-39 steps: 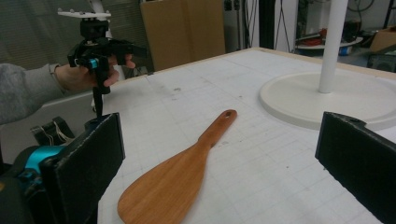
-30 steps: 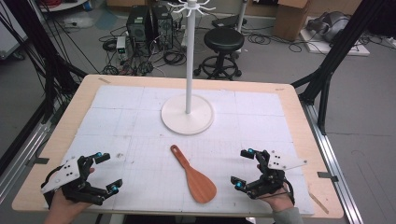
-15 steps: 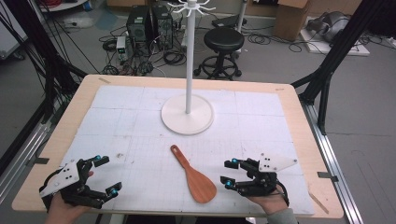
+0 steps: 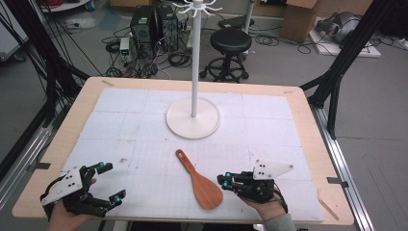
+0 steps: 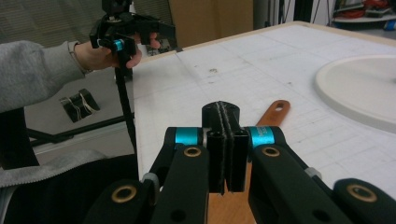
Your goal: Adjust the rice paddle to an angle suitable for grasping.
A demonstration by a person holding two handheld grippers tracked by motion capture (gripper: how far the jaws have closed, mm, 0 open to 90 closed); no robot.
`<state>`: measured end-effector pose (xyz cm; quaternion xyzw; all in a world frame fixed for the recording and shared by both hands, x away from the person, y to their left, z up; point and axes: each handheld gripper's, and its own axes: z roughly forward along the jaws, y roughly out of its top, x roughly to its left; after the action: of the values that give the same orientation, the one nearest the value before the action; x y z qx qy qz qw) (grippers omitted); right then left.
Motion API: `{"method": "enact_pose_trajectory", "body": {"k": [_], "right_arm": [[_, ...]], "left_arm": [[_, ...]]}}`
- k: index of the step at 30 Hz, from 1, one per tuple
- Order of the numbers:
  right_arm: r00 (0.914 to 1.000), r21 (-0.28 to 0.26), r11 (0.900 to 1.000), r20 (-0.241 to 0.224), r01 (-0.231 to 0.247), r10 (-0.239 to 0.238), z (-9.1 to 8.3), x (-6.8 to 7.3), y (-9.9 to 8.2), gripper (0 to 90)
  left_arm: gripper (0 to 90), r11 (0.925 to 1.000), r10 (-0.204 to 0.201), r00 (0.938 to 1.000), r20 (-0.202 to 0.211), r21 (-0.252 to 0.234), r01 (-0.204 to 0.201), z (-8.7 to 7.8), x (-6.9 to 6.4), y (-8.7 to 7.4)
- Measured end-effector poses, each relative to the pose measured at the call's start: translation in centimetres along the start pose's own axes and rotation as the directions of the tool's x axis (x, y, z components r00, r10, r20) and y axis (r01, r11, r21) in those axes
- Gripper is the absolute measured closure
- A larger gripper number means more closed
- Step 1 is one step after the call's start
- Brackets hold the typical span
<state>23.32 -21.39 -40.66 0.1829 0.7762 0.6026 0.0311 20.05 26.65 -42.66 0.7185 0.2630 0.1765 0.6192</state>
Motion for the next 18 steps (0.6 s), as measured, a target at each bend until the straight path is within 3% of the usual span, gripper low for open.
{"method": "enact_pose_trajectory", "body": {"k": [2,7,10,11,13,18], "right_arm": [[1.0,0.047,0.9989,0.0,-0.006,0.006,1.3,0.3,-0.3,89.5],[0.9999,0.083,0.9965,-0.01,-0.009,0.01,3.0,0.5,-0.3,89.5],[1.0,0.131,0.9913,-0.001,0.009,-0.009,5.5,0.3,-0.3,89.6],[1.0,0.131,0.9913,-0.001,0.009,-0.009,5.5,0.3,-0.3,89.6],[0.9982,0.169,0.9847,0.036,0.042,-0.049,7.6,0.4,-0.4,89.8],[0.9997,0.22,0.9753,0.013,0.017,-0.021,10.0,0.0,-0.3,89.9]], "left_arm": [[1.8,1.0,0.003,1.0,0.002,0.0,-0.003,0.0,0.0,0.0],[1.9,1.0,0.001,1.0,-0.004,-0.005,-0.001,-0.1,0.1,0.1],[1.9,0.9996,-0.008,0.9999,-0.011,-0.026,0.007,-0.3,0.2,0.3],[1.8,0.9996,-0.008,0.9999,-0.011,-0.026,0.007,-0.3,0.2,0.3],[1.8,0.9997,-0.013,0.9998,-0.013,-0.023,0.012,-0.4,0.3,0.2],[1.9,0.9997,-0.012,0.9998,-0.012,-0.02,0.012,-0.5,0.3,0.1]]}}
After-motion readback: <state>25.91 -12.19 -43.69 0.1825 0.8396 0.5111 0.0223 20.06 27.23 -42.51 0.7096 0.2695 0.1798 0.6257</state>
